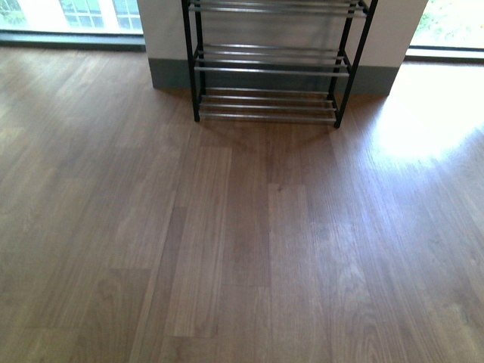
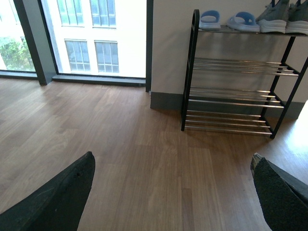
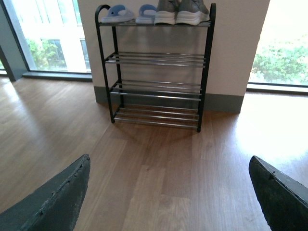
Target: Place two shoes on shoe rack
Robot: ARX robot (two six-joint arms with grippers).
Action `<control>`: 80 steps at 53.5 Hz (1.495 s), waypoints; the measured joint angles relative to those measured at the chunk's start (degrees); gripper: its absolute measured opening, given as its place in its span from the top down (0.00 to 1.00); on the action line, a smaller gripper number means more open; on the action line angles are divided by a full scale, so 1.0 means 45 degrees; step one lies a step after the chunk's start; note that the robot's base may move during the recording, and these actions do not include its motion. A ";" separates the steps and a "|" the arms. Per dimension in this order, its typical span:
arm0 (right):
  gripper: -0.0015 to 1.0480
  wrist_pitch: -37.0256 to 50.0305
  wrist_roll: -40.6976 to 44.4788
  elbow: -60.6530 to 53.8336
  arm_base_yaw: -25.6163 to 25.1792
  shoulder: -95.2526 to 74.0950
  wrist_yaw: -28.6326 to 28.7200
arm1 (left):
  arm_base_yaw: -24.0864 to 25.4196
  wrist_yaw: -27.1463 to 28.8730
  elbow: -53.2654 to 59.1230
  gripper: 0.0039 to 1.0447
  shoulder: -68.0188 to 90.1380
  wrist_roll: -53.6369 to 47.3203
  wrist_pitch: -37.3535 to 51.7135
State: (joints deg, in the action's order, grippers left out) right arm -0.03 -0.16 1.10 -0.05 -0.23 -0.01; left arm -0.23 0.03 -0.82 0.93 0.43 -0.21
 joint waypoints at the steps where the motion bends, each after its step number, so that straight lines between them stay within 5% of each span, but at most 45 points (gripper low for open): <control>1: 0.09 0.0000 0.0000 0.0000 0.0000 0.0000 0.0000 | 0.0000 0.0000 0.0000 0.09 0.0000 0.0005 0.0000; 80: 0.09 0.0000 0.0000 0.0000 0.0000 0.0000 0.0000 | 0.0000 0.0000 0.0000 0.09 0.0000 0.0000 0.0000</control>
State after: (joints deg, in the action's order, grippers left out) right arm -0.03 -0.16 1.10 -0.05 -0.23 -0.01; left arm -0.23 0.03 -0.82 0.93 0.43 -0.21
